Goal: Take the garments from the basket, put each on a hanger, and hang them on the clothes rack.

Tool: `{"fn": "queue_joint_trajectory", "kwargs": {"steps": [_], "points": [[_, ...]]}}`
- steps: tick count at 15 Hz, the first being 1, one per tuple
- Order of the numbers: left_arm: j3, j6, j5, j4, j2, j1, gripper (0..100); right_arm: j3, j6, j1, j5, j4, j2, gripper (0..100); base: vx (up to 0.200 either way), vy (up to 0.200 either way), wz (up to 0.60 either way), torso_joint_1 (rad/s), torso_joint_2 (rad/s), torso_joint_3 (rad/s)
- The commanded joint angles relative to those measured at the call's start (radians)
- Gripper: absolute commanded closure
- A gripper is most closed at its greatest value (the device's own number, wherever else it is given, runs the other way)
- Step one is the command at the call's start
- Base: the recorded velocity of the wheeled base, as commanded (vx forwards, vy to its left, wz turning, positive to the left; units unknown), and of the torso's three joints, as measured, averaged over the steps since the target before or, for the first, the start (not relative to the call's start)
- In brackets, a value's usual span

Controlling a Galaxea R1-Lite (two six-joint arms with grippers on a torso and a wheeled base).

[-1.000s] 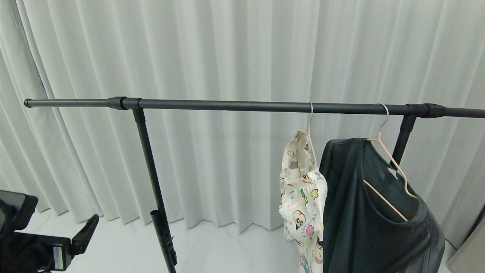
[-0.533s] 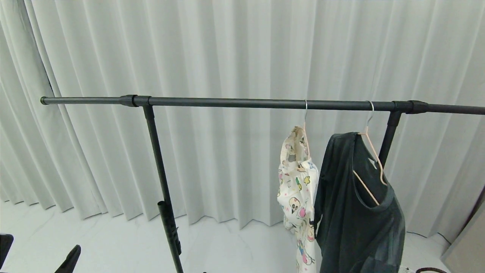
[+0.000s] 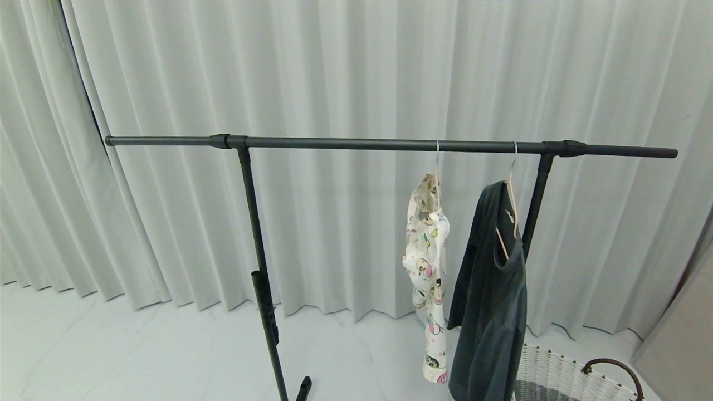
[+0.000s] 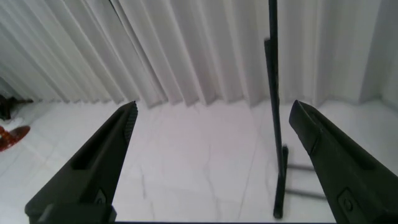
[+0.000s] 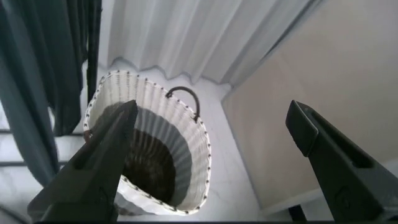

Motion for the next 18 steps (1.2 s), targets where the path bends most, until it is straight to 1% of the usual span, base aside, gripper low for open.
{"fn": "queue_joint_trajectory", "kwargs": {"steps": [1, 2, 3, 5, 7, 9, 10, 13, 14, 16, 17, 18], "points": [[-0.004, 0.004, -0.002, 0.027, -0.236, -0.008, 0, 0.036, 0.056, 0.022, 0.004, -0.002, -0.162, 0, 0.0, 0.0, 0.0, 0.0, 0.0, 0.0], [-0.002, -0.008, -0.001, 0.026, -0.253, -0.004, 0, 0.037, 0.085, 0.024, -0.007, -0.004, -0.168, 0, 0.0, 0.0, 0.0, 0.0, 0.0, 0.0], [-0.002, -0.013, 0.002, 0.026, -0.253, -0.004, 0, 0.037, 0.097, 0.024, -0.027, -0.005, -0.168, 0, 0.0, 0.0, 0.0, 0.0, 0.0, 0.0], [-0.002, -0.017, 0.009, 0.026, -0.253, -0.004, 0, 0.039, 0.088, 0.024, -0.039, -0.008, -0.168, 0, 0.0, 0.0, 0.0, 0.0, 0.0, 0.0], [-0.002, -0.016, 0.009, 0.026, -0.253, -0.004, 0, 0.048, 0.074, 0.024, -0.039, -0.039, -0.168, 0, 0.0, 0.0, 0.0, 0.0, 0.0, 0.0], [-0.002, -0.017, -0.001, 0.026, -0.253, -0.004, 0, 0.054, 0.074, 0.024, -0.024, -0.045, -0.168, 0, 0.0, 0.0, 0.0, 0.0, 0.0, 0.0], [-0.002, -0.043, -0.002, 0.026, -0.253, -0.004, 0, 0.054, 0.074, 0.024, -0.005, -0.045, -0.168, 0, 0.0, 0.0, 0.0, 0.0, 0.0, 0.0], [-0.002, -0.162, -0.005, 0.032, -0.253, -0.004, 0, 0.054, 0.091, 0.024, 0.041, -0.045, -0.167, 0, 0.0, 0.0, 0.0, 0.0, 0.0, 0.0], [-0.002, -0.172, -0.022, 0.032, -0.253, -0.004, 0, 0.054, 0.099, 0.036, 0.045, -0.045, -0.167, 0, 0.0, 0.0, 0.0, 0.0, 0.0, 0.0], [0.005, -0.172, -0.108, 0.024, -0.253, -0.004, 0, 0.056, 0.114, 0.083, 0.052, -0.043, -0.168, 0, 0.0, 0.0, 0.0, 0.0, 0.0, 0.0], [0.005, -0.174, -0.148, 0.026, -0.253, -0.004, 0, 0.054, 0.125, 0.146, 0.052, -0.042, -0.173, 0, 0.0, 0.0, 0.0, 0.0, 0.0, 0.0], [0.005, -0.177, -0.148, 0.026, -0.253, -0.005, 0, 0.054, 0.128, 0.2, 0.05, -0.042, -0.177, 0, 0.0, 0.0, 0.0, 0.0, 0.0, 0.0]]}}
